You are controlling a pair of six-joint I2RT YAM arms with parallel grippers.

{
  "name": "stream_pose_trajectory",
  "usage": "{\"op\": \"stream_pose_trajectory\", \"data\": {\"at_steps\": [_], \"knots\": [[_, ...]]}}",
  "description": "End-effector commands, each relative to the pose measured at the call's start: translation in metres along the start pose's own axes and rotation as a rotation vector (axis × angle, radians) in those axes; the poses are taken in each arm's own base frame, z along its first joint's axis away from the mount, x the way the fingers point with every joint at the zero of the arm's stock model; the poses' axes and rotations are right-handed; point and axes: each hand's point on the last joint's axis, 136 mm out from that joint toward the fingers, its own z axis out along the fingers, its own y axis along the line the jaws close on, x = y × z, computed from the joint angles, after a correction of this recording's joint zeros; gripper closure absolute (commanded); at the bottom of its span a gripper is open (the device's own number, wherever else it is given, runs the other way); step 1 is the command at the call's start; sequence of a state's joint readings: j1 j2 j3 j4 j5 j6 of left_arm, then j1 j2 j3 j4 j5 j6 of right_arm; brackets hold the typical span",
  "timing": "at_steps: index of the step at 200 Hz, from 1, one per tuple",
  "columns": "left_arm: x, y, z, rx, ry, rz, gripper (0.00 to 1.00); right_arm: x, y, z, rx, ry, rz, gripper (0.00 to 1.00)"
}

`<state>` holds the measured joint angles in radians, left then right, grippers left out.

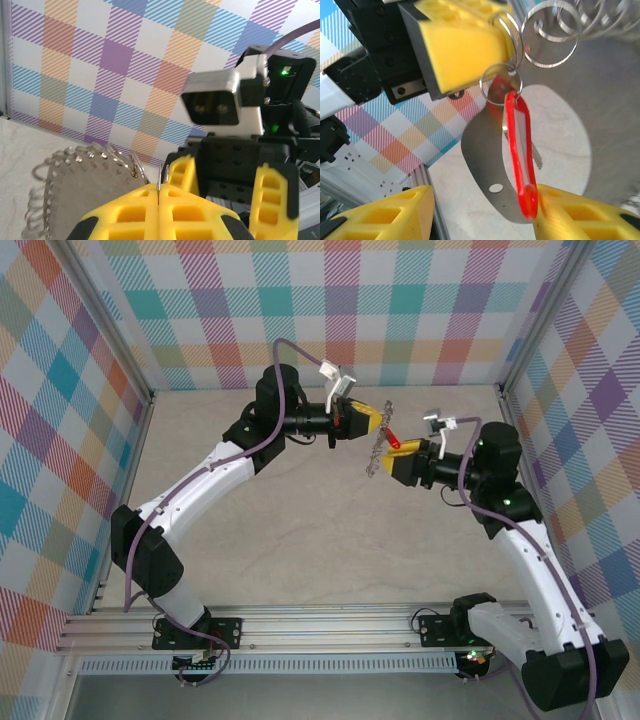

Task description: Put the keys on the keyring

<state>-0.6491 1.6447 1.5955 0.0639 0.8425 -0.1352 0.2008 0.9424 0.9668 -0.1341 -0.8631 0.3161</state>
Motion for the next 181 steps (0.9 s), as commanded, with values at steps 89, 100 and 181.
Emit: {"op": "stream_pose_trajectory", "data": {"at_steps": [89,100,181], "knots": [[-0.029,-0.020,-0.017,0.010,-0.080,0.081,1.00,-0.065,-0.001,-0.005,0.003,-0.234,-0.021,0.59],[-0.029,-0.020,-0.017,0.012,-0.080,0.081,1.00,-0.069,-0.001,-0.003,-0.008,-0.241,-0.017,0.60],[-0.030,-0.021,-0.017,0.015,-0.084,0.078,1.00,-0.078,-0.002,0.008,-0.097,-0.233,0.003,0.63]]}}
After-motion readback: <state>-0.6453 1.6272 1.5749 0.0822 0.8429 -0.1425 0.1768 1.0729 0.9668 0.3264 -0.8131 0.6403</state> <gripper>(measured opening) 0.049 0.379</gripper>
